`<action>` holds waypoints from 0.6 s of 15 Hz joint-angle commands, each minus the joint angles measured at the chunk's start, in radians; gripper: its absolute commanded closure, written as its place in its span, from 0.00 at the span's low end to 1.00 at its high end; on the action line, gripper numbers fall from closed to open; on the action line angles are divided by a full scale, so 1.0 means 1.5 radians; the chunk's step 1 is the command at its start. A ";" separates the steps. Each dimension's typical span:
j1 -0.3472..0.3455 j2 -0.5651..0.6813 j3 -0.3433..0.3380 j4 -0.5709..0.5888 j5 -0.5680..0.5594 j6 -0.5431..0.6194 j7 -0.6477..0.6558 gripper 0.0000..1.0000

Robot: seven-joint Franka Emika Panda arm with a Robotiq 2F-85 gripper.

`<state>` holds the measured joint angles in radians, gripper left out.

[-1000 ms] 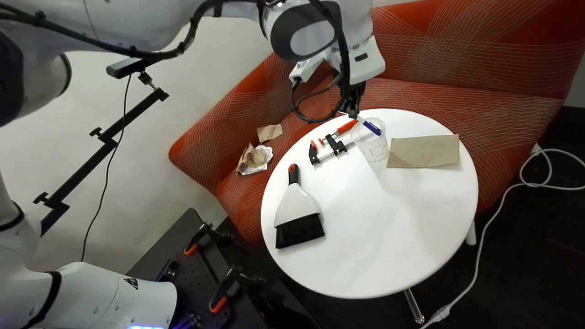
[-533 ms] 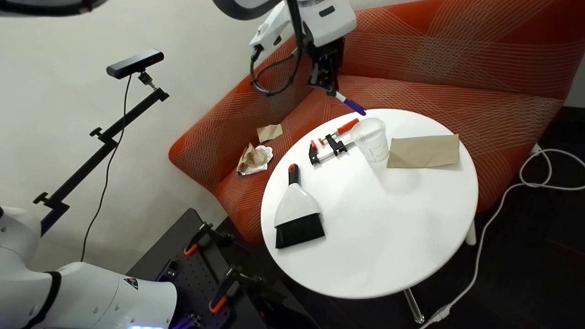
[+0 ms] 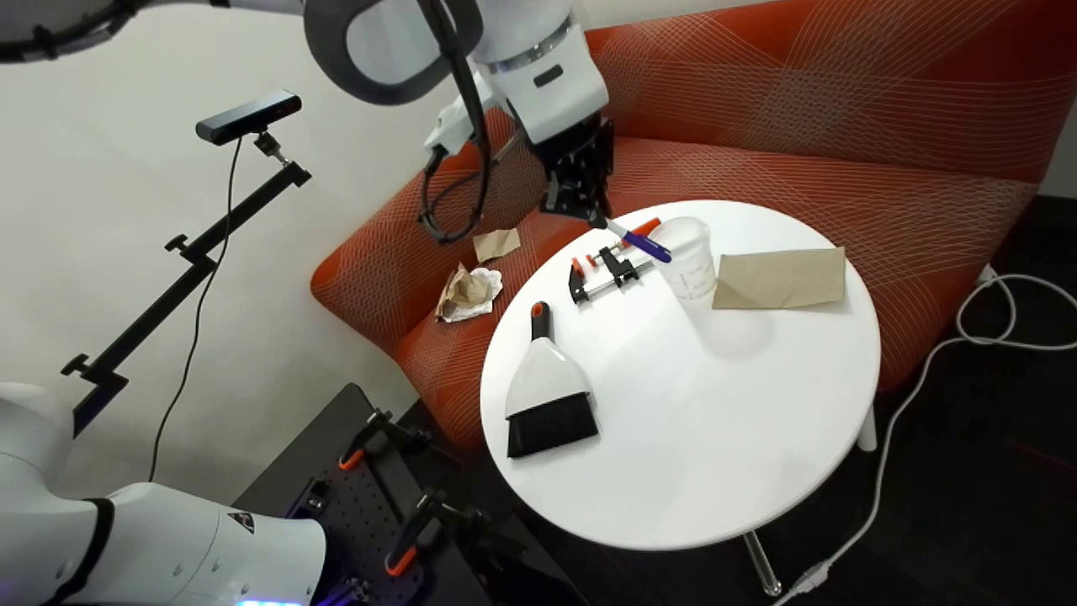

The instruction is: Pick the marker from the cup and put it on the table

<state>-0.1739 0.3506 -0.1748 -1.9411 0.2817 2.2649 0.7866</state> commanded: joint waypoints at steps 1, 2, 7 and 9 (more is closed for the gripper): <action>0.016 -0.015 -0.014 -0.091 -0.023 0.092 -0.008 0.97; 0.017 -0.006 -0.015 -0.104 -0.029 0.120 -0.006 0.97; 0.027 0.072 -0.030 -0.137 -0.050 0.275 0.006 0.97; 0.032 0.106 -0.030 -0.135 -0.043 0.304 0.007 0.97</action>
<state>-0.1608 0.4543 -0.1963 -2.1396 0.2231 2.6507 0.7865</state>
